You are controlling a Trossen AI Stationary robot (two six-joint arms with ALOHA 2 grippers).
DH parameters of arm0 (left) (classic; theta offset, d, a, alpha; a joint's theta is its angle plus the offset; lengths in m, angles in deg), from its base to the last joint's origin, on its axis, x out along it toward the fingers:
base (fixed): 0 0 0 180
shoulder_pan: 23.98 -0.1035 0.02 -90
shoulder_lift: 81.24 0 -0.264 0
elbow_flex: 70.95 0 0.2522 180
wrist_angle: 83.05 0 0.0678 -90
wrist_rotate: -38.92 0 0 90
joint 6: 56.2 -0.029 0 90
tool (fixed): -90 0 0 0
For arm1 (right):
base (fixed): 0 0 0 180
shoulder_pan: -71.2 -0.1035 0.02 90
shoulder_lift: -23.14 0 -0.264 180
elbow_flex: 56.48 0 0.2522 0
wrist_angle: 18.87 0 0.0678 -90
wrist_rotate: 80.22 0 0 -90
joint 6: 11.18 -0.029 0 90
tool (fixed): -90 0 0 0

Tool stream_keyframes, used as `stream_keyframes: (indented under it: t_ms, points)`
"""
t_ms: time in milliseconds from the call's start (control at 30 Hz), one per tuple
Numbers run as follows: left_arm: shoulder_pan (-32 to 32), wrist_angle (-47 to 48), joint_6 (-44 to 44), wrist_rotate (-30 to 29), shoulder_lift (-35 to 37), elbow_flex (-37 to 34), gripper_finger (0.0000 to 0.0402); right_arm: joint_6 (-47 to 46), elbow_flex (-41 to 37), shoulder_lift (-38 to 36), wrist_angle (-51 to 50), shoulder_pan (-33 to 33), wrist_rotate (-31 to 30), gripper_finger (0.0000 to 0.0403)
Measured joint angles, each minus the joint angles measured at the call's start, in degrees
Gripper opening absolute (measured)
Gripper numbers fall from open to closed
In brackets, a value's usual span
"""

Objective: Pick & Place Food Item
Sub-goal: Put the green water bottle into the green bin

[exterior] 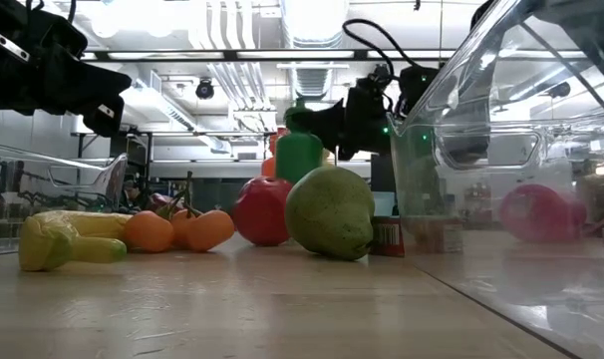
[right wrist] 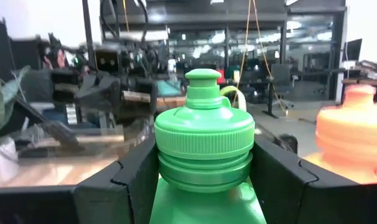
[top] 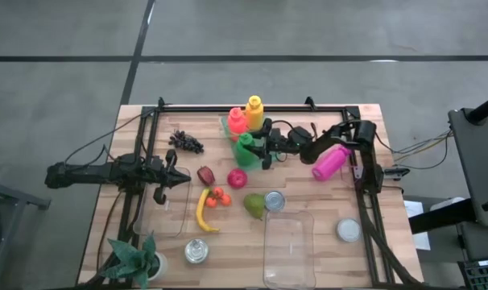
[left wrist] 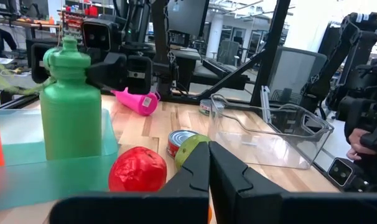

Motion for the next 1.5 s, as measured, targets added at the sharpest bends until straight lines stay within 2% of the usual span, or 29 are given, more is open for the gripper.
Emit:
stream_keyframes:
  t_ms: [400, 667, 833, 1500]
  points:
    - [0.0, 0.0, 0.0, 0.0, 0.0, 0.0, 0.0001, 0.3, 0.0, -0.2, -2.1, 0.0, 0.1, 0.0210]
    - [0.0, 0.0, 0.0, 0.0, 0.0, 0.0, 0.0001, 0.4, 0.0, -0.3, -3.6, 0.0, 0.2, 0.0279]
    - [0.0, 0.0, 0.0, 0.0, 0.0, 0.0, 0.0001, 0.4, 0.0, -0.3, -3.7, 0.0, 0.2, 0.0304]
    - [0.0, 0.0, 0.0, 0.0, 0.0, 0.0, 0.0001, 0.0, 0.0, -0.3, -3.7, -0.4, 0.2, 0.0308]
